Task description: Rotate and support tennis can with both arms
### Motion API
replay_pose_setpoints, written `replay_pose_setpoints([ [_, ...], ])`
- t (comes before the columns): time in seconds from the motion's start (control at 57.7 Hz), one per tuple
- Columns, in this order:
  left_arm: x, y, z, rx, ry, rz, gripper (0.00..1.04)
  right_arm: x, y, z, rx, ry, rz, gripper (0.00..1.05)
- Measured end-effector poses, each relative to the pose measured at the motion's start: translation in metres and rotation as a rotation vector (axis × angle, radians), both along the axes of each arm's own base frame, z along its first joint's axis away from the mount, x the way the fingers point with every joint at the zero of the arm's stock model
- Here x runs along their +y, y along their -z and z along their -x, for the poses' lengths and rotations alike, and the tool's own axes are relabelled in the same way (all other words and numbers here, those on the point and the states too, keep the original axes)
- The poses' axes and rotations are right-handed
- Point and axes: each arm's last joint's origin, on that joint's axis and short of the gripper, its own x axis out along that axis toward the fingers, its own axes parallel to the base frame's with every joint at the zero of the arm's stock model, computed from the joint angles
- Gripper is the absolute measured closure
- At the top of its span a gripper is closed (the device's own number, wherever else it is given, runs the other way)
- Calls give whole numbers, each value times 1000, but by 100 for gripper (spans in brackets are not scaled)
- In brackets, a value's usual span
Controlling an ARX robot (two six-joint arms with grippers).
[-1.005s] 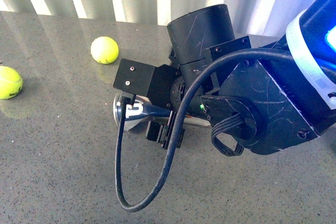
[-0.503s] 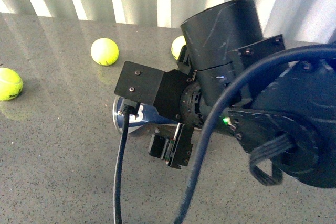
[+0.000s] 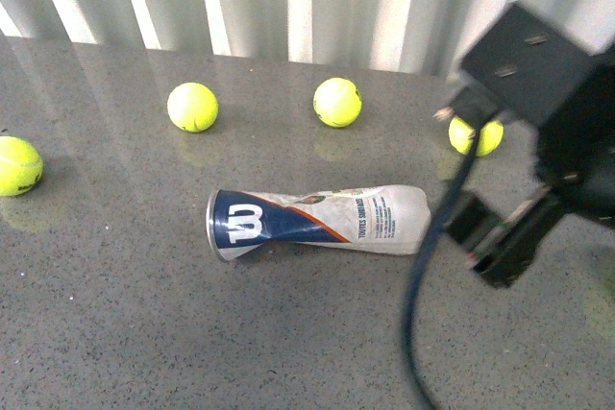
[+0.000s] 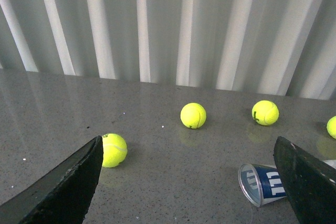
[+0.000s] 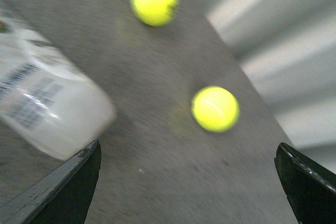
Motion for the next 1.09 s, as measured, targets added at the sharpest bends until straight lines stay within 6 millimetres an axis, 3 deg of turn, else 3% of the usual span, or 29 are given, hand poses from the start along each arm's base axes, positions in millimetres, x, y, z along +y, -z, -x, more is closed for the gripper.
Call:
replay_pose_setpoints([
  [0.139,0,0,0,0,0,0,7,-67,-34,30,-154,416,-132,7],
  [0.225,0,0,0,0,0,0,7,-83,-48,51,-291,355,-365,19],
  [0.295,0,0,0,0,0,0,7,-84,-55,71,-289,262,-543,32],
  [0.451,0,0,0,0,0,0,7,-79,-60,107,-294,251,-656,58],
  [0.711,0,0,0,0,0,0,7,-67,-53,123,-309,247,-683,102],
  [1.092,0,0,0,0,0,0,7,-67,-41,138,-328,244,-692,101],
])
